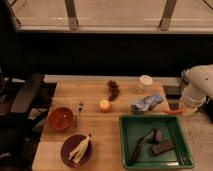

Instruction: Place pepper in paper cup

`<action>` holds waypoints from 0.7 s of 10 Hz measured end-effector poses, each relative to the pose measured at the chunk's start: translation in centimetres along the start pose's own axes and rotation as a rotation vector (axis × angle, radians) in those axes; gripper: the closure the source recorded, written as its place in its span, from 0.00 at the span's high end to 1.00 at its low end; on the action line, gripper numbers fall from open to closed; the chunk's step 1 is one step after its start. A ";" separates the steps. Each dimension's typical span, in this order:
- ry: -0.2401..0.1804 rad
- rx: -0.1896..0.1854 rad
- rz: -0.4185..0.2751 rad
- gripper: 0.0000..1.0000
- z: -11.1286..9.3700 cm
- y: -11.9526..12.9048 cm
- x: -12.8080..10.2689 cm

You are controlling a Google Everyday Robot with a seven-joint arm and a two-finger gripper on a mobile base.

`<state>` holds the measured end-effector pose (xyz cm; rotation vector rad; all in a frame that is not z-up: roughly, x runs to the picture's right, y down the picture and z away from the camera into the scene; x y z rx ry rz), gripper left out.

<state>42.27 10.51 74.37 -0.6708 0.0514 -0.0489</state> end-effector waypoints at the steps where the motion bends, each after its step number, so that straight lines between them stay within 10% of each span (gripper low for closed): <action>1: -0.004 0.019 0.004 0.00 -0.5 -2.3 0.2; 7: -0.078 0.103 -0.049 0.00 -1.5 -12.4 -2.3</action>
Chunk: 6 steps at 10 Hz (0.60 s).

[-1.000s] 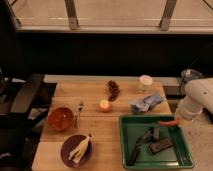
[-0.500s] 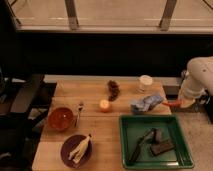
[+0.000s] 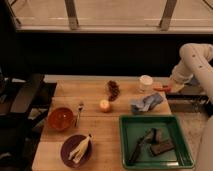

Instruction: Place pepper in paper cup

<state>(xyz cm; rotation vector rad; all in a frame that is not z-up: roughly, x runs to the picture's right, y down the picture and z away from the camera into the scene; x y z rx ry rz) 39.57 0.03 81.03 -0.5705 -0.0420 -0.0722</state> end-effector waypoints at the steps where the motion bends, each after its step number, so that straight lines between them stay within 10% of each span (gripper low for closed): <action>1: 0.000 0.000 0.001 0.00 0.0 0.0 0.1; 6: 0.057 0.020 0.009 0.00 1.2 1.5 1.0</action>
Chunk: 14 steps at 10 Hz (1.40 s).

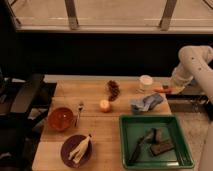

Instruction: Place pepper in paper cup

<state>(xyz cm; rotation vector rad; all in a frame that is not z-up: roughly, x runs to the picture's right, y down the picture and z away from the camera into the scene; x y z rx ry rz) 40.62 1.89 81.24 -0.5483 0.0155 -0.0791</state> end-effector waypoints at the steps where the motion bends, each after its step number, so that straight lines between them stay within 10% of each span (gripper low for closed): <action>1: 0.011 0.039 0.000 0.00 0.3 0.0 0.3; 7: 0.034 0.203 -0.050 0.00 0.5 -7.6 -0.4; 12: 0.049 0.210 -0.123 0.01 0.7 -10.1 -1.9; 14: 0.041 0.200 -0.148 0.19 1.2 -10.6 -2.7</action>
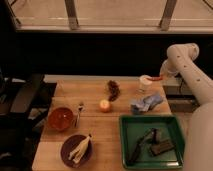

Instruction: Place pepper in paper cup

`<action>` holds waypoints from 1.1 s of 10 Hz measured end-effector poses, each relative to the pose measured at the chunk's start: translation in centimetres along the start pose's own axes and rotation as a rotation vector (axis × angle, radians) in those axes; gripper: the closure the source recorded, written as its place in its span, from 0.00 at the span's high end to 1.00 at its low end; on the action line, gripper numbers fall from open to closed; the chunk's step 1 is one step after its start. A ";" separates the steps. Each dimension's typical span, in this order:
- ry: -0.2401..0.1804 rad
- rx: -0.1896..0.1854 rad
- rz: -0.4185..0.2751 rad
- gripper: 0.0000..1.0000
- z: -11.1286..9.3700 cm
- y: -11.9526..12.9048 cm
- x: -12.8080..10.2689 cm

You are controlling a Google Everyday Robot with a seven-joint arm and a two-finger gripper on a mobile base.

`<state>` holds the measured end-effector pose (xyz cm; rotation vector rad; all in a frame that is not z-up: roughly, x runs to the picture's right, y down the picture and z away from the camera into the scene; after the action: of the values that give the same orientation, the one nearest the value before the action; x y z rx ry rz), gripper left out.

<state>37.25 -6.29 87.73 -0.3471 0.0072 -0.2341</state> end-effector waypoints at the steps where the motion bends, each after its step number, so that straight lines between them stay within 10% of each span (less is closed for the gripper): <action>1: -0.001 -0.003 -0.007 0.27 0.3 -0.2 -0.1; 4: -0.012 -0.023 -0.042 0.49 1.7 -0.8 -1.4; 11: -0.042 -0.058 -0.091 0.58 4.0 -1.8 -3.1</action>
<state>34.04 -5.93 91.98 -0.4102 -0.0430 -0.3173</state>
